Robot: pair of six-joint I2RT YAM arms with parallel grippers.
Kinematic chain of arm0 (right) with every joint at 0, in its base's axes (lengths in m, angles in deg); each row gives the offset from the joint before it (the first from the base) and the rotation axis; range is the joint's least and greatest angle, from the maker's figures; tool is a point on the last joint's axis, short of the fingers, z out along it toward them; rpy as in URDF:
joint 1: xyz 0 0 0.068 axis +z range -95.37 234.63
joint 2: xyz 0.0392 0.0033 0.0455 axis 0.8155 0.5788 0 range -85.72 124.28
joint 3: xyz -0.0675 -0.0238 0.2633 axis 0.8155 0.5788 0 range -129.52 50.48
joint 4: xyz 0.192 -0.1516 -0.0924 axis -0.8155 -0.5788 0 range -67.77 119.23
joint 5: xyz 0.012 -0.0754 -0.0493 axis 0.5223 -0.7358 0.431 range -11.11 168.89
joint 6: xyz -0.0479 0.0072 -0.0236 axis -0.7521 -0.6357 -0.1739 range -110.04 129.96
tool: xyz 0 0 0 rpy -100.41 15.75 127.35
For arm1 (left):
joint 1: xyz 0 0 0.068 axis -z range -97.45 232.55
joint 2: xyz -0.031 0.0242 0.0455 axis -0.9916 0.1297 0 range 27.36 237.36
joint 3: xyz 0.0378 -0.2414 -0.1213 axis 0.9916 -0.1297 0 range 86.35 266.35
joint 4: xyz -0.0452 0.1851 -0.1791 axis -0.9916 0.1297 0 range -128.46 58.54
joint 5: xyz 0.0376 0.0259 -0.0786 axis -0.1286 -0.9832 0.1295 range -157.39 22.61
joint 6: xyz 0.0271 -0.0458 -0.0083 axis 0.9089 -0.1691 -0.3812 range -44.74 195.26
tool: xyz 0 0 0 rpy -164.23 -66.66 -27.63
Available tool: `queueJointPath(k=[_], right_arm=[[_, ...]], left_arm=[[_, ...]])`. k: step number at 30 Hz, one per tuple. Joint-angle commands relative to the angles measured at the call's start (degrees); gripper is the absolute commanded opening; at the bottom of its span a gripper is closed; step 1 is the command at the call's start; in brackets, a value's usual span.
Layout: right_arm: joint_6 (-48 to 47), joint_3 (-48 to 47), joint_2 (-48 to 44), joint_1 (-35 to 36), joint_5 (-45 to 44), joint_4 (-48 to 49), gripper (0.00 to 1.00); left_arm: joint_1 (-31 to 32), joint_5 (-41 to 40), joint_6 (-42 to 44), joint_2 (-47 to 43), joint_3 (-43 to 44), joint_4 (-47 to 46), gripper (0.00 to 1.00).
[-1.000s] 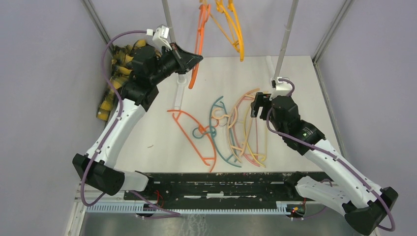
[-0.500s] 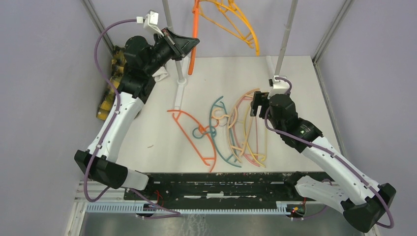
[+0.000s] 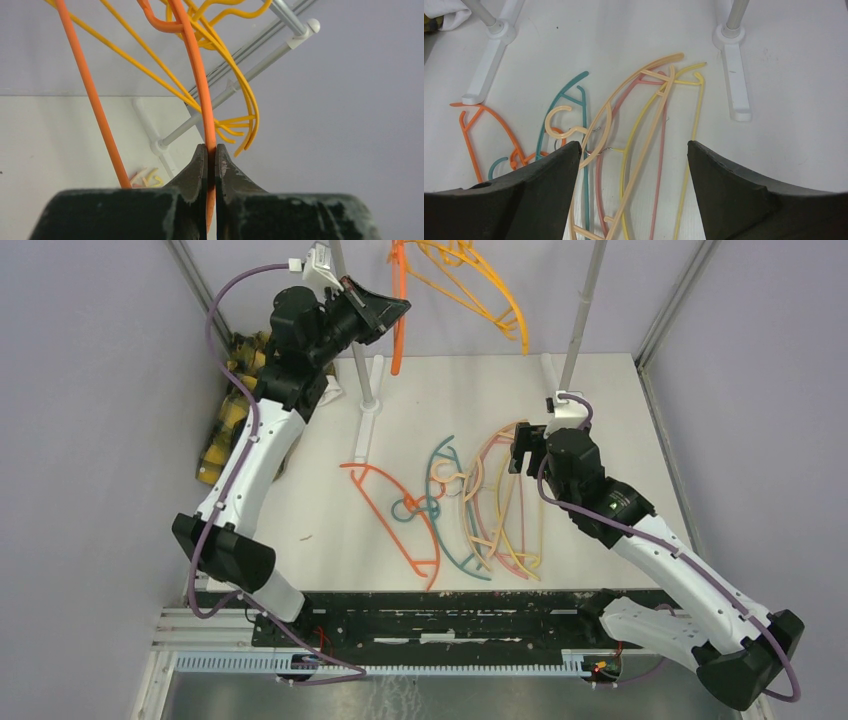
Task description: Organize the hangers
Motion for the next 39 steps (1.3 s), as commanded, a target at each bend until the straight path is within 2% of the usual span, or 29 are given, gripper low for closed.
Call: queueJointPath(k=[1,7,17,28,32,39], right_arm=[[-0.75,-1.69,0.03,0.12,-1.83,2.38,0.87],[-0.66,-1.06,0.18,0.07,-2.18,2.68,0.88],[-0.78,0.58,-0.31,-0.03,-3.46,3.60,0.88],[-0.87,0.76,0.82,-0.37,-3.04,4.86,0.89],[-0.65,0.07,1.90,-0.38,-2.36,4.90,0.89],[-1.15,-1.24,2.72,-0.42,-2.44,4.95,0.89]], left_arm=[[-0.13,-2.19,-0.76,1.72,4.51,5.02,0.03],[-0.13,-1.03,-0.22,5.64,5.79,8.48,0.03],[0.21,5.15,1.34,7.39,3.84,6.90,0.03],[0.75,-0.68,4.02,-7.81,-10.06,-3.38,0.03],[0.68,0.75,4.93,-8.81,-8.37,-5.28,0.03],[0.68,4.07,3.35,-4.15,-2.13,-5.85,0.03]])
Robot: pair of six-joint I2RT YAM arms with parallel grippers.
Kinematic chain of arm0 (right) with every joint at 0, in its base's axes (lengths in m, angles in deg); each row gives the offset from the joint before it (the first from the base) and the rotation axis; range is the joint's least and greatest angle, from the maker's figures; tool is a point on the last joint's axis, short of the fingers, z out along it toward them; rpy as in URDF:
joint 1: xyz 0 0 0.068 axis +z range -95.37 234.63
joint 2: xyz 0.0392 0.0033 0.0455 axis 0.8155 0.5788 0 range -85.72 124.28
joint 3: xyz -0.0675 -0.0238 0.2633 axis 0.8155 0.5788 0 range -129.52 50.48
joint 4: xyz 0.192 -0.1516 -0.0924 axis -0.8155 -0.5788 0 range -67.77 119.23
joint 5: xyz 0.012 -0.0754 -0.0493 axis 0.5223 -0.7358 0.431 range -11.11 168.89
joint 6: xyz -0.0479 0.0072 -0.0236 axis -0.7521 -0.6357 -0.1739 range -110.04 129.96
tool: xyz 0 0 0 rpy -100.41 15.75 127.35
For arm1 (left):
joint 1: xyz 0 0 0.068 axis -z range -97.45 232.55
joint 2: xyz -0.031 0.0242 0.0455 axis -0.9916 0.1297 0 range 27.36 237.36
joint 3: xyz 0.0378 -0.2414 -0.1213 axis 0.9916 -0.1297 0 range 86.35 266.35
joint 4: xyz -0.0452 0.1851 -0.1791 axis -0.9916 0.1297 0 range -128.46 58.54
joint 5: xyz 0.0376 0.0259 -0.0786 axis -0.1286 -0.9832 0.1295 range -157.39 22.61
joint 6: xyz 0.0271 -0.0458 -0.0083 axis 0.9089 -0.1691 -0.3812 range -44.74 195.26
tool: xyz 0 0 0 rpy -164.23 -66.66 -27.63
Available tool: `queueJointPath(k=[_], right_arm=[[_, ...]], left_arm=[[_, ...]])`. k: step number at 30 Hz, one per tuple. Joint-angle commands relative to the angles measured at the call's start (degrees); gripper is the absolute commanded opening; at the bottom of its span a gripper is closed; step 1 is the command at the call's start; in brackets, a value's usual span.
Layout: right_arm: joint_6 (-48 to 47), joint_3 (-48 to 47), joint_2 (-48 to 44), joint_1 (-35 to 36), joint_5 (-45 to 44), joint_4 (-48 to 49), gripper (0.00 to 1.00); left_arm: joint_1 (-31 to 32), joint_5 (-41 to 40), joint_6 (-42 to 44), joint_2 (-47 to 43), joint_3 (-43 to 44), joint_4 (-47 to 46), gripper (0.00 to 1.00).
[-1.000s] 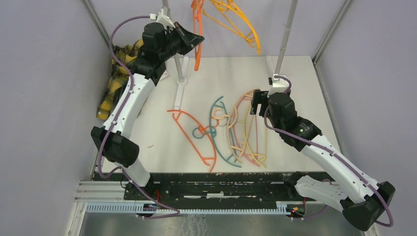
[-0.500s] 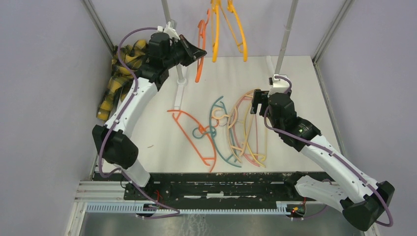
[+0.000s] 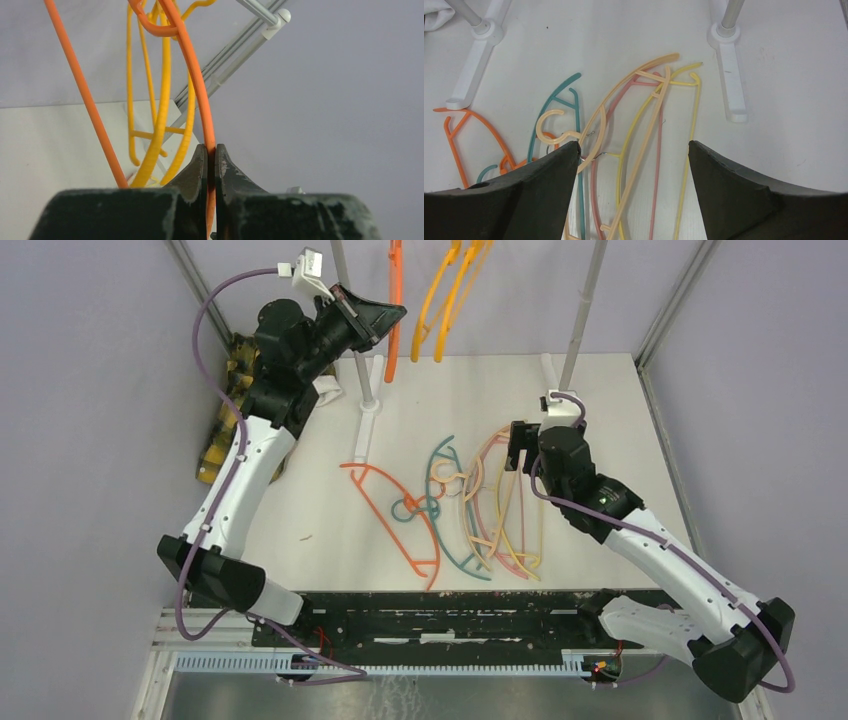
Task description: Organize the hangers
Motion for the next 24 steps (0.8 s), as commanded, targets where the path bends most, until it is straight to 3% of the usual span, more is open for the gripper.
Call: queueJointPath(k=[1,5,12,24], right_arm=[[-1.07,-2.46,0.21,-0.25,-0.60,2.17,0.89],[-1.80,-3.77,0.33,-0.29,-0.96,1.71,0.89],[-2.95,-4.93,0.42,-0.53,-1.55,1.35,0.89],[-2.54,-2.80,-0.44,-1.18,-1.63,1.62,0.89]], left_arm=[[0.32,2.30,1.51,2.67,4.01,-4.25,0.03],[0.35,1.92,1.10,7.89,12.15,1.85,0.03],[0.25,4.66,-3.83,14.93,19.66,2.87,0.03],[0.22,9.66,-4.29,17.25,16.92,4.73,0.03]])
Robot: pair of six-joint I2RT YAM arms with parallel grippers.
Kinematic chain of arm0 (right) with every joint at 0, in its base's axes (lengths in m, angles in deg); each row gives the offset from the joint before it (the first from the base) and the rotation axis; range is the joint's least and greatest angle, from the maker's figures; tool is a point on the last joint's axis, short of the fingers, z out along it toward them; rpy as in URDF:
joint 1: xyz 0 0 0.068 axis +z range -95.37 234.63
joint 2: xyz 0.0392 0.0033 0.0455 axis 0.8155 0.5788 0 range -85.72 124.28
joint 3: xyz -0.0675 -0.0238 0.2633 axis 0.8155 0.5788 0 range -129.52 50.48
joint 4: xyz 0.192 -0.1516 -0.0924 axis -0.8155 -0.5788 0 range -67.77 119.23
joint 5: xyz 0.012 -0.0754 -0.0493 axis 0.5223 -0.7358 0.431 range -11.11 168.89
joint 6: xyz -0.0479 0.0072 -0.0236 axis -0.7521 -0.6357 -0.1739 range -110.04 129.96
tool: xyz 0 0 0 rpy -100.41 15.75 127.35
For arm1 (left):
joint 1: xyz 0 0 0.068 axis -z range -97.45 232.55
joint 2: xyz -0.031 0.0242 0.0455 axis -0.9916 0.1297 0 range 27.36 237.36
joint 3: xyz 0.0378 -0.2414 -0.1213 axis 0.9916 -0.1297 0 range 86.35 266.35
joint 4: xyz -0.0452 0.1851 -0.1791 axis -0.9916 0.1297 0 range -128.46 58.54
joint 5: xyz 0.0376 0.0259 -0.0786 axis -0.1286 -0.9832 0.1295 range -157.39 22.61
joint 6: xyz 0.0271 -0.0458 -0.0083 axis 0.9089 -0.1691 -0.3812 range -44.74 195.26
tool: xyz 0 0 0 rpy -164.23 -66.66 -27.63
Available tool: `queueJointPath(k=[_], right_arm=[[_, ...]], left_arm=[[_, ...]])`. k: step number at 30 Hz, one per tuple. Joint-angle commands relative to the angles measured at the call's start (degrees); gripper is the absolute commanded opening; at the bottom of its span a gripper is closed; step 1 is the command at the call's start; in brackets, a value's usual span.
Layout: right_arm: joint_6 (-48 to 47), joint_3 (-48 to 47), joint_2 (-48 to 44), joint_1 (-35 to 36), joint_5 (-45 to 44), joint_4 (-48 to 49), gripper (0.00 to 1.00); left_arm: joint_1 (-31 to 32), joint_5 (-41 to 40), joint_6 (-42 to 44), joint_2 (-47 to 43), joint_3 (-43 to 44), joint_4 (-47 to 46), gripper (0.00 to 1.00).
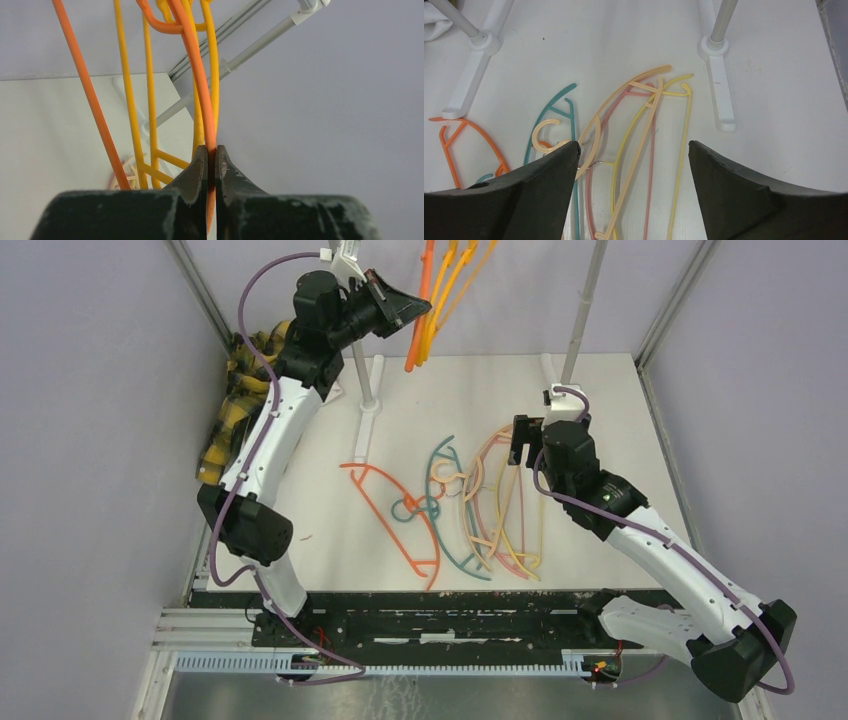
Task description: Organize the hangers
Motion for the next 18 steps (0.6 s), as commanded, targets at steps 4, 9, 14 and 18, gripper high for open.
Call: queueJointPath(k=[4,9,14,18], right_arm=[[-0.05,0.13,-1.52,-0.38,-1.41,1.60,0.89],[0.12,0.58,-2.19,-0.78,-2.20,0.68,0.92],[0.13,1.17,-2.77,-0.72,-2.74,0.69,0.99],[0.22,1.56,-2.79,-0.85,-2.52,0.97,1.00]], left_arm=[[-0.27,3.27,-2.36,-0.64,-2.31,-2.89,0.10],[-1.66,3.09,-3.69,-3.32,-8.51,-7.77,0.25],[-2.75,3.53,-2.54,-7.07,-13.77,-11.37,0.57],[-3.62,4.32,1.39,-10.13,-15.90,-10.51,0.91]])
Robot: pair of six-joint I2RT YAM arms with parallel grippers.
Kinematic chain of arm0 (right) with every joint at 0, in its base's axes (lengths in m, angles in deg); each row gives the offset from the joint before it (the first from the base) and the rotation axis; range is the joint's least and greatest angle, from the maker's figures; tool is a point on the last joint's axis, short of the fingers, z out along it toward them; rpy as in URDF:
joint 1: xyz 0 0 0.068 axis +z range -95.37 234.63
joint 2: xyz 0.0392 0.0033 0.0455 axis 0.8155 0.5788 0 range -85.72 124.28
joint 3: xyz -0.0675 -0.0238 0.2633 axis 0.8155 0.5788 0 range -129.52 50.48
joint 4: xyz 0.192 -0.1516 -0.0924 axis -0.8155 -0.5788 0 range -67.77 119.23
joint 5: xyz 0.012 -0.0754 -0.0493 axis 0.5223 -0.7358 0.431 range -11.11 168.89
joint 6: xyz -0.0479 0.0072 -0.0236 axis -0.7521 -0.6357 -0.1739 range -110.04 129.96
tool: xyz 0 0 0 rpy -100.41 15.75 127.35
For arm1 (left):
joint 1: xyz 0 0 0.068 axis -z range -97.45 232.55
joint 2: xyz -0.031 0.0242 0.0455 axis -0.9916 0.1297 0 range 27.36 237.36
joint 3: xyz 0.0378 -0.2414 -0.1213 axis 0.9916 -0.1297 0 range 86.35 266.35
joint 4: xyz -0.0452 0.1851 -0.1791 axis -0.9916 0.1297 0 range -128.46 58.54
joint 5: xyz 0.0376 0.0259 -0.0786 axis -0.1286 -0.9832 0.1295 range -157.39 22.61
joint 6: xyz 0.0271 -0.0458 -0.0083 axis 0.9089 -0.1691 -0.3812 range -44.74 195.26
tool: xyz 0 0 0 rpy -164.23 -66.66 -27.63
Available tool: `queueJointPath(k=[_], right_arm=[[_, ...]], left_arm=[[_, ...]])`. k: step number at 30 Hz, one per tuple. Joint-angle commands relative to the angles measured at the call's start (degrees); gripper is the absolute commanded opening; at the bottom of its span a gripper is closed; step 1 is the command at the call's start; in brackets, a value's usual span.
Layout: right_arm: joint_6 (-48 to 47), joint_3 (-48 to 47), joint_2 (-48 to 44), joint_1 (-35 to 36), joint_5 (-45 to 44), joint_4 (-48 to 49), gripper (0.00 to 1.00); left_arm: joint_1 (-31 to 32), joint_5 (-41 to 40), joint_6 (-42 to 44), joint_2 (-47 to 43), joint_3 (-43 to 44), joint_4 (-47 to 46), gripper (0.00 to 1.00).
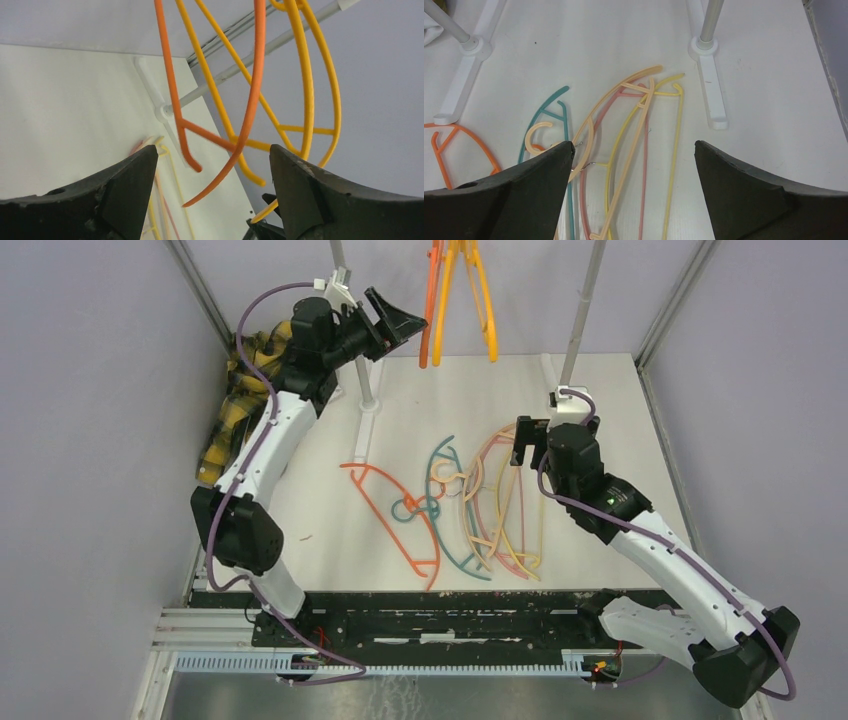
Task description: Organize the hangers
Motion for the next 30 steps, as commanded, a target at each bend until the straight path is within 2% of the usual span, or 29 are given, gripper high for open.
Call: queueJointPath(k=[1,7,11,18,24,30], right_arm=[[0.17,0.46,-1.04,-0.15,-1.20,1.10,1.00],[0.05,0.60,0.75,-0.25,0.14,0.61,1.00],[-0.33,0.88,2.09,-0.24,1.51,0.17,1.00],[1.17,3.76,2.89,-0.14,10.99,1.23,0.98],[3.90,6.95,4.09,0.11,20.14,2.10,0.85],[4.98,9.90,5.54,1.59,24.68,2.21,0.77]], left_arm=[[-1.04,2.61,3.72,-8.01,-2.58,-3.71,0.99],[-4.04,4.82,5.15,-17.57,-19.20,-10.33,0.99],[-4.40,2.46,8.25,-25.17,-31.06,-10.07,1.00],[-3.15,-9.98,12.95,-34.61,-52.16,-4.40,0.79],[-0.63,-16.46,12.50,-36.85,-61.52,-2.91,0.75],[0.40,-18.43,11.67,-36.98,-64.69,-3.26,0.74]])
